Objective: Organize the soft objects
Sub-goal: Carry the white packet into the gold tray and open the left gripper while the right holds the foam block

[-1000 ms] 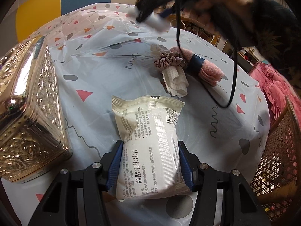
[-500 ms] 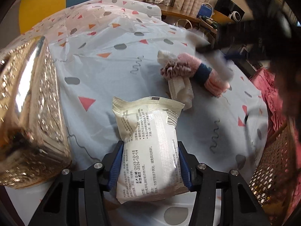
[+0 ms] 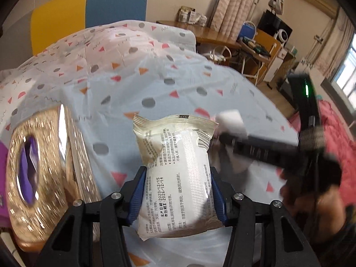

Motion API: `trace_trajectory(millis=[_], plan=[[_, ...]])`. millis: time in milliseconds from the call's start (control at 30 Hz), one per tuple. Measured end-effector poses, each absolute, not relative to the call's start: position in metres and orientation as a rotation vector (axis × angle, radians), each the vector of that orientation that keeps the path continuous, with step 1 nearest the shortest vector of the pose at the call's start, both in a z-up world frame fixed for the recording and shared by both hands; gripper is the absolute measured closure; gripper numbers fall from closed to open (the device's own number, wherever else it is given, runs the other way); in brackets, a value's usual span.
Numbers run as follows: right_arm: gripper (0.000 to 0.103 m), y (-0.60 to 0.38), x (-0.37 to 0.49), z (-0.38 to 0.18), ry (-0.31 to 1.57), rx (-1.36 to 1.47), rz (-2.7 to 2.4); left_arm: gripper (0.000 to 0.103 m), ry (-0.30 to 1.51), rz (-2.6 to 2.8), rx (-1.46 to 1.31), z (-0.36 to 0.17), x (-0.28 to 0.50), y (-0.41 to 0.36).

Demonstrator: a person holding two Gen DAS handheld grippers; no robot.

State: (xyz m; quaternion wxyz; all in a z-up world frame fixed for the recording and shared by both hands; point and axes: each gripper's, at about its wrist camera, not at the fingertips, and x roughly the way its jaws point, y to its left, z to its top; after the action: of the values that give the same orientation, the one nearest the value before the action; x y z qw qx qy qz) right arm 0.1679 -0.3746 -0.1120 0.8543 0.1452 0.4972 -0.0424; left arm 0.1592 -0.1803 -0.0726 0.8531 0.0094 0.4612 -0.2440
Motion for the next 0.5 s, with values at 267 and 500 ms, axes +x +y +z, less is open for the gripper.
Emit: trace_trajectory(millis=[267,500], plan=[[0.046,-0.362,0.168,-0.103,0.985,0.227,-0.07,0.049,0.879,-0.393,-0.072,-0.029,0.2,-0.134],[0.046,-0.353,0.165,-0.09,0.911,0.172,-0.045,0.049,0.818,-0.201,-0.149,-0.003,0.224,-0.034]])
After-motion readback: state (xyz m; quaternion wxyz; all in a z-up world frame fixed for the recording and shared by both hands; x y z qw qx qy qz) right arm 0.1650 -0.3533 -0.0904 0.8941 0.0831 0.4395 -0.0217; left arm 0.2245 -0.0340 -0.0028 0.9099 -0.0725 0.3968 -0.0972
